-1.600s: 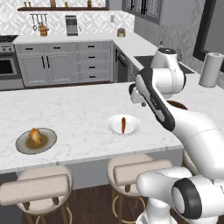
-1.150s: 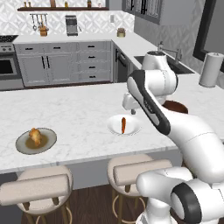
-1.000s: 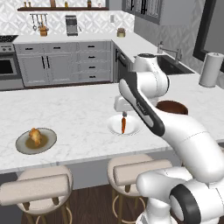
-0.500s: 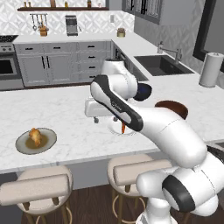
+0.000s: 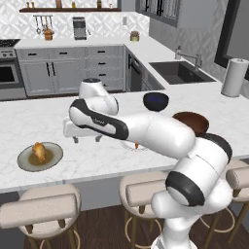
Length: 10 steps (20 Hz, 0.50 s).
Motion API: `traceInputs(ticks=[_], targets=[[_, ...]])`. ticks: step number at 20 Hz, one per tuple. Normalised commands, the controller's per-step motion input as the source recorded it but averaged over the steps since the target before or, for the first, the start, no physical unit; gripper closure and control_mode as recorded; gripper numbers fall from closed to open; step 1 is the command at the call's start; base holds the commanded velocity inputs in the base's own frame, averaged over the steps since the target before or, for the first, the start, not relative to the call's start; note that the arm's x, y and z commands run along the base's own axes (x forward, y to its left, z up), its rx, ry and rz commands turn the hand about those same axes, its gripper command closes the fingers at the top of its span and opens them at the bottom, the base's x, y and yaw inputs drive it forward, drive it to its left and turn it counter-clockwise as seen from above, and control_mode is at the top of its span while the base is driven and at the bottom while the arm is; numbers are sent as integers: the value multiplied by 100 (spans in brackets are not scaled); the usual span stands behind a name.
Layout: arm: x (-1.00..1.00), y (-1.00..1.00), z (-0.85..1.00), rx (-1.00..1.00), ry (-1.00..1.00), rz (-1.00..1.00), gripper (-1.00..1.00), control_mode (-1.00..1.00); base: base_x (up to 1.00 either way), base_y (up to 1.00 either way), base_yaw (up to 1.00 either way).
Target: Pick the chicken drumstick and carrot from their plates and place them in the bowl. Then put the bowl in the fridge.
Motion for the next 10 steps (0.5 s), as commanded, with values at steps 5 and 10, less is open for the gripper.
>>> traceInputs(ticks=[5,10], targets=[[72,100,-32,-5,2,-5,-100,-100,0,0,0],[52,96,-44,-3,5,-1,-100,-100,0,0,0]])
